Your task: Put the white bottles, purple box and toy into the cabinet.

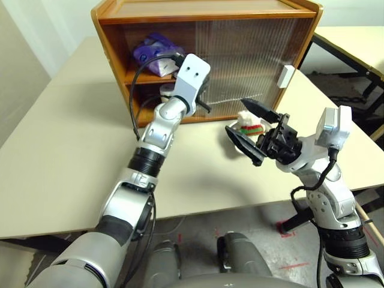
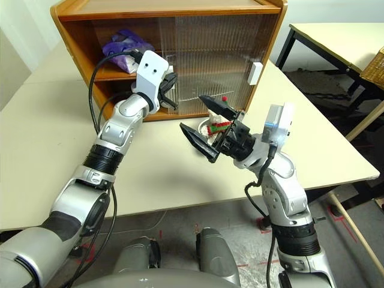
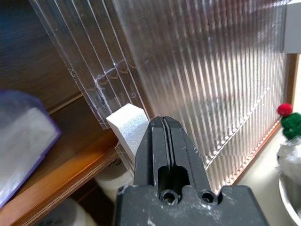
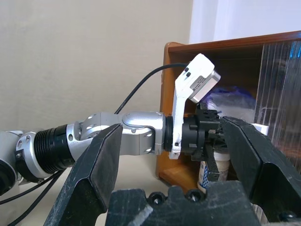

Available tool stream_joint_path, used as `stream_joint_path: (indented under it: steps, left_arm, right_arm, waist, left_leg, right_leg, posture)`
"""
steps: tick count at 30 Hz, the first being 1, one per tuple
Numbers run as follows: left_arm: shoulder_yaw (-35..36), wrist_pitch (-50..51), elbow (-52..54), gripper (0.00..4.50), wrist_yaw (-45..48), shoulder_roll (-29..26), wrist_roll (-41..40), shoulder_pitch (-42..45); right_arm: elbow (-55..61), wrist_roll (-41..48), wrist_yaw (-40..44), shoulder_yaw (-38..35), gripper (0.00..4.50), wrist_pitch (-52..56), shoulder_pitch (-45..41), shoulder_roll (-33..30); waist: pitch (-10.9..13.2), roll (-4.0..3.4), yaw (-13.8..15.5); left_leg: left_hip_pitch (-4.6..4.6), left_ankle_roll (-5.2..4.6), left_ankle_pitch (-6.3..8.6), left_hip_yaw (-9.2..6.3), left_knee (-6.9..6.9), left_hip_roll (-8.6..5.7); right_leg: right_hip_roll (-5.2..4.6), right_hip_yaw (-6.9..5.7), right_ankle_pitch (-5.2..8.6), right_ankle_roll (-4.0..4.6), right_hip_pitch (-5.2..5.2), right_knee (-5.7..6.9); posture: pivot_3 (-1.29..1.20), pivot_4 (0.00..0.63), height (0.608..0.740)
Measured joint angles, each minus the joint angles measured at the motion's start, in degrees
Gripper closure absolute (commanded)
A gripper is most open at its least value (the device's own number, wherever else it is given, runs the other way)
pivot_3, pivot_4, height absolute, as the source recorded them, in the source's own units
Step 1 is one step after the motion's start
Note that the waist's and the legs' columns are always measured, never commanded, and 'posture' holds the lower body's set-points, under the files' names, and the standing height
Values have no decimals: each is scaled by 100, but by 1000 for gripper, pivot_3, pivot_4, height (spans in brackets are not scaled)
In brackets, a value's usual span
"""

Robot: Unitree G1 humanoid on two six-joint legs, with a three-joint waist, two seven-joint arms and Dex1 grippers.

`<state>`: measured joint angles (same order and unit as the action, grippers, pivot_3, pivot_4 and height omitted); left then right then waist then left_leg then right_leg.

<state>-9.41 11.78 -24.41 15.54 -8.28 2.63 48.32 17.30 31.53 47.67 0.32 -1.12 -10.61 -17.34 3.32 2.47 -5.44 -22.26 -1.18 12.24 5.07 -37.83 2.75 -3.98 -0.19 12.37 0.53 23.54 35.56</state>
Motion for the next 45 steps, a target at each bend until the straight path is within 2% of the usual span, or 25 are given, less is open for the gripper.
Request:
stream_joint_path:
  steps: [10, 16, 18, 19, 20, 21, 22, 23, 24, 25, 26, 27, 28, 30, 32, 33, 34, 35, 36, 37, 38, 39, 41, 42, 45]
  left_arm:
    - [42, 246, 366, 4445, -118, -318, -1, -196]
    - [231, 383, 611, 4445, -199, -611, -2, -413]
    - [326, 403, 658, 4445, -238, -710, -1, -462]
    - [371, 416, 691, 4445, -260, -767, -1, -502]
    - [409, 444, 736, 4445, -294, -833, 0, -537]
    - [462, 471, 762, 4445, -325, -878, 0, -560]
    - [516, 503, 789, 4445, -368, -924, 0, -583]
    - [561, 540, 809, 4445, -401, -968, 0, -601]
    - [623, 589, 814, 4445, -435, -1007, 0, -620]
    - [677, 623, 834, 4445, -479, -1032, 1, -642]
    - [736, 657, 865, 4445, -528, -1085, 5, -704]
    - [834, 720, 940, 4445, -577, -1128, 10, -851]
    - [896, 766, 987, 4445, -605, -1206, 18, -957]
    - [1042, 862, 1091, 4445, -646, -1321, 41, -1083]
    - [1076, 910, 1256, 4445, -648, -1327, 53, -1204]
    - [1076, 919, 1324, 4445, -642, -1331, 56, -1263]
    - [1079, 933, 1410, 4445, -641, -1356, 62, -1352]
    - [1076, 948, 1479, 4445, -635, -1420, 65, -1361]
    - [1079, 947, 1532, 4445, -635, -1451, 65, -1350]
    - [1134, 948, 1592, 4445, -639, -1503, 66, -1398]
    - [1206, 960, 1596, 4445, -642, -1570, 67, -1481]
    - [1268, 987, 1594, 4445, -642, -1584, 66, -1548]
    - [1294, 1003, 1640, 4445, -637, -1591, 62, -1547]
    - [1293, 1003, 1681, 4445, -624, -1587, 56, -1547]
    - [1287, 1019, 1907, 4445, -529, -1449, -33, -1551]
  right_arm:
    - [-96, 38, 85, 0, 0, 0, -24, 2]
    - [-178, 53, 172, 0, 0, 0, -37, 1]
    - [-203, 59, 209, 1, 0, 0, -60, 2]
    - [-218, 61, 237, 2, 0, 0, -82, 2]
    - [-239, 70, 266, 1, 0, 0, -114, 1]
    - [-265, 88, 282, 2, 0, 0, -146, 3]
    - [-309, 101, 311, 4, 0, 0, -176, 6]
    - [-331, 108, 339, 4, 0, 0, -187, 11]
    - [-344, 110, 369, 9, 0, 0, -187, 17]
    - [-364, 114, 381, 8, 0, -2, -210, 11]
    - [-408, 114, 391, 16, 0, -1, -251, 23]
    - [-441, 115, 413, 15, 0, -1, -250, 18]
    - [-470, 116, 433, 17, 0, -1, -274, 24]
    - [-532, 118, 476, 17, 0, -1, -293, 22]
    - [-557, 118, 497, 17, 0, -1, -325, 20]
    - [-563, 119, 508, 18, 0, -1, -349, 26]
    - [-570, 119, 524, 24, 0, -1, -352, 44]
    - [-567, 130, 550, 22, 0, -7, -347, 55]
    - [-571, 141, 566, 13, 0, -8, -339, 40]
    - [-585, 142, 573, 19, 0, -5, -386, 37]
    - [-591, 147, 578, 21, 0, -5, -420, 46]
    - [-605, 147, 582, 18, 0, -3, -400, 33]
    - [-615, 148, 586, 11, 0, 1, -408, 12]
    - [-615, 149, 593, 13, 0, 3, -409, 15]
    - [-616, 151, 600, 13, 0, 8, -409, 10]
  waist:
    - [10, -7, 3]
    - [46, -48, 8]
    - [64, -81, 8]
    - [67, -97, 1]
    - [62, -142, -8]
    - [48, -191, -8]
    - [47, -202, 1]
    - [36, -210, 27]
    - [18, -111, 69]
    - [22, -29, 168]
    - [83, 52, 264]
    - [136, 29, 350]
    - [149, -4, 443]
    - [141, -62, 510]
    - [153, -148, 492]
    - [151, -244, 455]
    - [130, -350, 397]
    - [79, -363, 361]
    - [51, -271, 330]
    - [15, -140, 356]
    - [68, -109, 423]
    - [101, -89, 477]
    - [137, -112, 551]
    - [150, -132, 608]
    - [154, -128, 682]
  left_leg:
    - [1, 1, 1, -45, 0, -2]
    - [-1, 4, 2, -135, 7, -3]
    - [-7, 4, 3, -171, 33, -1]
    - [-12, 3, 3, -200, 70, 0]
    - [-43, 2, 4, -259, 111, 22]
    - [-95, 1, 5, -313, 144, 89]
    - [-145, 0, 4, -326, 193, 140]
    - [-195, -2, 5, -303, 218, 201]
    - [-198, -3, 4, -204, 221, 179]
    - [-154, -3, 4, -112, 210, 161]
    - [-79, 5, 1, -92, 188, 70]
    - [-30, 43, 10, -122, 172, 21]
    - [-17, 86, 35, -196, 176, 9]
    - [9, 90, 35, -368, 116, -5]
    - [16, 86, 38, -561, 10, 7]
    - [-7, 93, 50, -660, 0, 20]
    - [-77, 100, 52, -771, 12, 54]
    - [-179, 100, 54, -783, 74, 67]
    - [-201, 99, 54, -689, 92, 8]
    - [-193, 93, 49, -648, 119, -127]
    - [-163, 80, 32, -712, 185, -267]
    - [-106, 83, 11, -719, 268, -323]
    - [-79, 165, -266, -707, 378, -285]
    - [-80, 194, -348, -706, 380, -281]
    - [-98, 204, -358, -711, 383, -235]
  right_leg:
    - [4, -16, -1, -1, 7, -3]
    - [8, -80, 0, -1, 8, -43]
    - [27, -126, -6, -10, -4, -127]
    - [42, -145, -41, -47, -17, -212]
    - [99, -174, -90, -73, -38, -356]
    - [142, -226, -215, -91, -62, -537]
    - [153, -286, -365, -108, -92, -697]
    - [111, -291, -442, -132, -82, -631]
    - [-2, -276, -327, -162, -42, -90]
    - [-26, -174, 80, -67, -52, 156]
    - [-33, -69, 232, 61, 15, 249]
    - [5, -70, 280, 165, 21, 251]
    - [6, -120, 284, 172, 12, 218]
    - [4, -300, 284, 172, -30, 157]
    - [-1, -514, 273, 157, -129, 20]
    - [3, -625, 233, 124, -190, -93]
    - [15, -732, 102, 46, -292, -287]
    - [-30, -751, 73, -88, -289, -132]
    - [-84, -629, 154, -176, -297, 250]
    - [-83, -400, 597, -86, -375, 350]
    - [-80, -253, 647, 26, -348, 373]
    - [-114, -224, 651, 39, -356, 360]
    - [-102, -217, 617, 74, -345, 335]
    - [-85, -245, 616, 78, -351, 335]
    - [-87, -265, 614, 75, -358, 312]
  posture:
    - [-32, 17, 740]
    - [-6, 21, 740]
    - [4, 21, 740]
    - [11, 20, 740]
    - [18, 19, 740]
    - [21, 19, 740]
    - [24, 18, 740]
    - [24, 18, 740]
    - [30, 17, 740]
    - [36, 16, 740]
    - [41, 15, 740]
    - [41, 15, 740]
    - [41, 15, 740]
    - [47, 14, 740]
    - [47, 14, 740]
    - [47, 14, 740]
    - [54, 15, 740]
    - [54, 15, 740]
    - [58, 17, 740]
    - [58, 17, 740]
    - [63, 17, 740]
    - [63, 17, 740]
    - [59, 19, 740]
    - [58, 19, 740]
    - [56, 20, 740]
